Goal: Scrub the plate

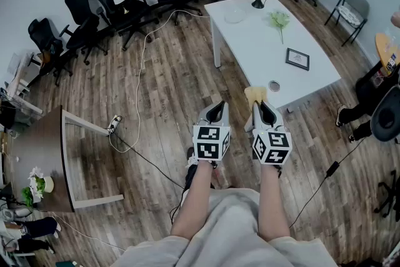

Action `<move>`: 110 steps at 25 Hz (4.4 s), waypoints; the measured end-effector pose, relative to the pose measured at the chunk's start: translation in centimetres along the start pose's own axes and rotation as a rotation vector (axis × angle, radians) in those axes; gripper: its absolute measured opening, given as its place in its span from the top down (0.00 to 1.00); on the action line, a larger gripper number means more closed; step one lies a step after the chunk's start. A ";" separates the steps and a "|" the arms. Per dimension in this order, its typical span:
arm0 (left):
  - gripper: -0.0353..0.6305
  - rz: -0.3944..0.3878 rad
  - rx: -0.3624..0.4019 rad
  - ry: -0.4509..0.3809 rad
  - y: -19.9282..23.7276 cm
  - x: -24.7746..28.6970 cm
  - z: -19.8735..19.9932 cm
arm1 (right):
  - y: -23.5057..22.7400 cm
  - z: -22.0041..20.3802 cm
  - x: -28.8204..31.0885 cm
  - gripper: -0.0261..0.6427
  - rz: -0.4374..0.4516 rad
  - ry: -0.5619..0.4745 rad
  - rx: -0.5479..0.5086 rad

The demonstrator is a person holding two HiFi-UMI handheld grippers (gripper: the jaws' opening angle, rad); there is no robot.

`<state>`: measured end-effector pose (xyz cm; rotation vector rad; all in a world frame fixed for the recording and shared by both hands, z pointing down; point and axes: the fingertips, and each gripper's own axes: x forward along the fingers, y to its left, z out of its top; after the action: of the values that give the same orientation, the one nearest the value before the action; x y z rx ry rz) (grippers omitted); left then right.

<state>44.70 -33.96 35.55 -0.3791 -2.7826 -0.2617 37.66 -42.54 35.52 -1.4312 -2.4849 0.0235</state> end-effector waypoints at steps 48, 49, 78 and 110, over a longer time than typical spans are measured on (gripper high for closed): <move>0.95 -0.235 -0.017 0.096 28.1 13.2 4.3 | 7.1 0.9 27.7 0.86 -0.194 0.044 0.085; 0.94 -0.234 -0.022 0.099 28.8 13.7 4.2 | 7.1 0.9 28.5 0.86 -0.193 0.045 0.087; 0.94 -0.378 0.093 0.182 34.4 37.4 15.9 | -6.6 11.5 52.2 0.86 -0.221 -0.004 0.122; 0.94 -0.893 0.110 0.295 37.8 56.5 19.4 | -11.5 7.9 58.9 0.85 -0.724 0.149 0.200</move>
<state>-1.60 19.07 41.57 0.8775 -2.4691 -0.3206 -1.90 2.72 42.94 -0.3907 -2.6277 0.0189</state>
